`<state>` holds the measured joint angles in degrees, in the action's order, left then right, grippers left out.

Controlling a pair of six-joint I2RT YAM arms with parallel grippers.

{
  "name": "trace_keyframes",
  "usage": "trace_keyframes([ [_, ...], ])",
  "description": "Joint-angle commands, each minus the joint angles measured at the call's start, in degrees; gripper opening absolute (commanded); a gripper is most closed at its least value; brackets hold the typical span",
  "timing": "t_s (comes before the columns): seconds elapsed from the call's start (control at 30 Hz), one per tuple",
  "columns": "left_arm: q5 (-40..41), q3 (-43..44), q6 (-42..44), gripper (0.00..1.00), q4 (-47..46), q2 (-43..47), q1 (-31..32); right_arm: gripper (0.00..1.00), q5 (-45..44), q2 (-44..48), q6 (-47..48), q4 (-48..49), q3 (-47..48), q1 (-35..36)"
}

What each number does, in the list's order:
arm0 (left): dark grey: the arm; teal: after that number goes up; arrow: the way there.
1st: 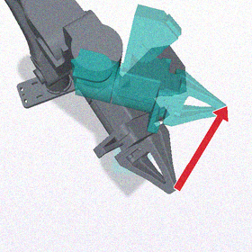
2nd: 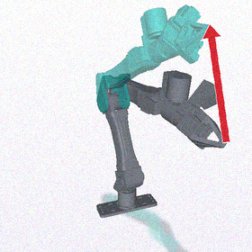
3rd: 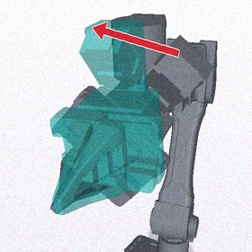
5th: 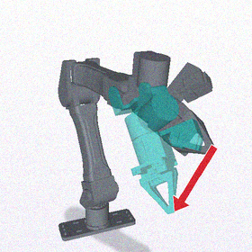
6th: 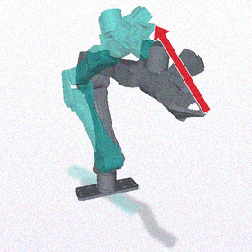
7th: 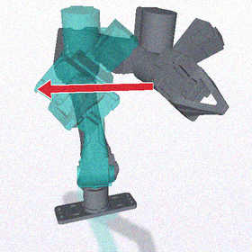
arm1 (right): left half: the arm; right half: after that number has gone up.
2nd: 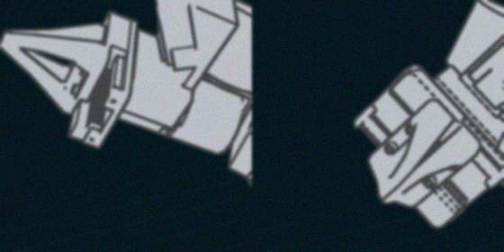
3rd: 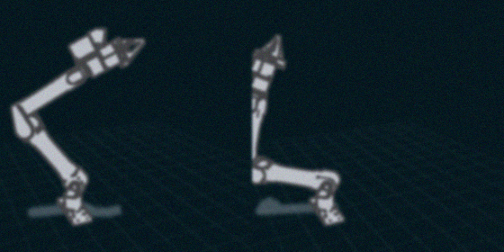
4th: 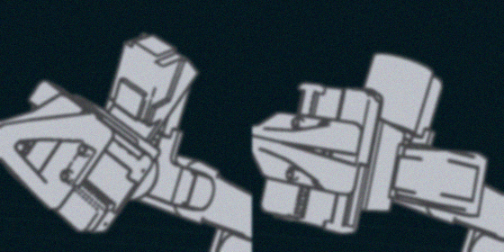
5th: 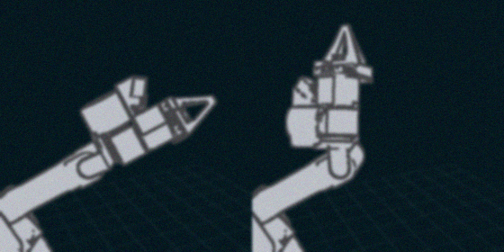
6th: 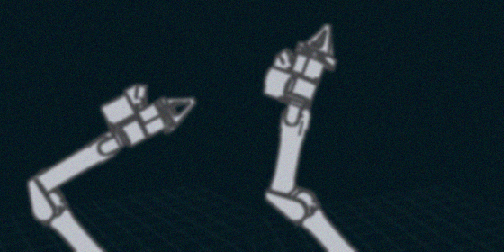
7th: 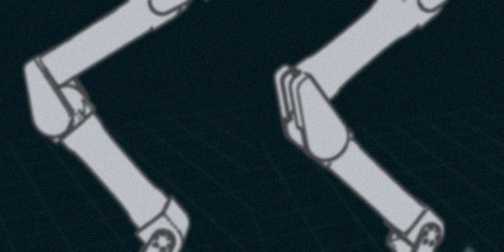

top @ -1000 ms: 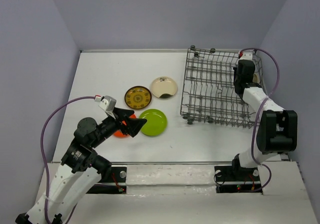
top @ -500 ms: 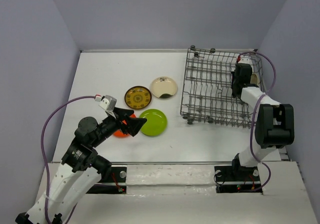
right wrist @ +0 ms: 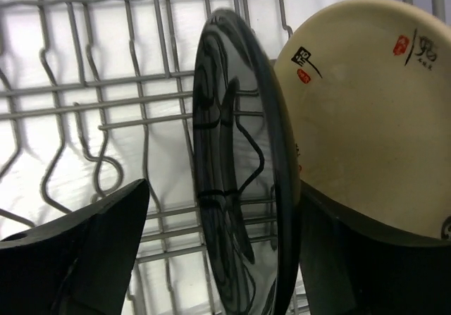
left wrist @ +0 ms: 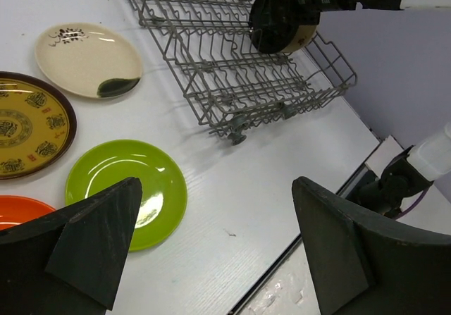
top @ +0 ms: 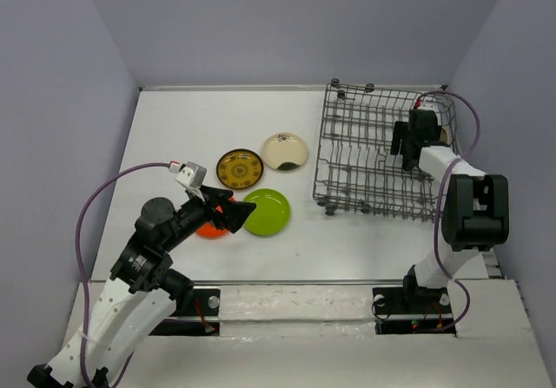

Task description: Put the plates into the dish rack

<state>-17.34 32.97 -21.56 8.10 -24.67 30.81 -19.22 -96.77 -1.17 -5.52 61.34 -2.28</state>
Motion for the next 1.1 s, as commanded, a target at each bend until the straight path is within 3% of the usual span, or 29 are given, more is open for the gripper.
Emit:
trace_keyframes([
  [0.0,1.43,1.22,-0.06,0.99,-0.63,-1.17,-1.36,0.86,0.59,3.25,-4.19,-3.35,6.58,-0.35],
  [0.13,1.52,1.39,-0.06,0.99,-0.28,-3.37,-2.94,0.88,1.73,7.46,-9.1,-6.78,8.44,-0.35],
  [0.27,2.66,1.74,-0.85,0.99,0.51,-6.97,-6.63,0.91,10.06,16.25,-17.7,-8.02,6.09,-0.35],
  [0.43,8.72,2.18,-3.3,0.99,1.92,-9.16,-10.15,0.93,14.29,27.39,-22.46,-2.85,-1.03,7.71],
  [0.53,13.46,1.31,-8.9,0.99,2.62,-9.61,-10.77,0.88,16.93,32.86,-25.97,1.71,-6.48,13.96],
  [0.6,15.75,-2.01,-13.4,0.99,1.75,-8.3,-11.29,0.85,22.96,34.62,-27.83,4.8,-9.73,17.3],
  [0.77,22.25,-9.49,-24.29,0.99,2.61,-7.59,-17.69,0.82,25.46,34.64,-27.58,9.47,-15.37,30.29],
  [0.93,31.37,-7.84,-27.22,0.99,9.28,-9.17,-18.94,0.82,25.99,34.63,-27.04,12.19,-17.66,34.8],
  [1.07,35.8,-6.78,-29.24,0.99,12.2,-15.56,-19.03,0.82,26.78,34.89,-26.26,13.43,-17.84,35.33],
])
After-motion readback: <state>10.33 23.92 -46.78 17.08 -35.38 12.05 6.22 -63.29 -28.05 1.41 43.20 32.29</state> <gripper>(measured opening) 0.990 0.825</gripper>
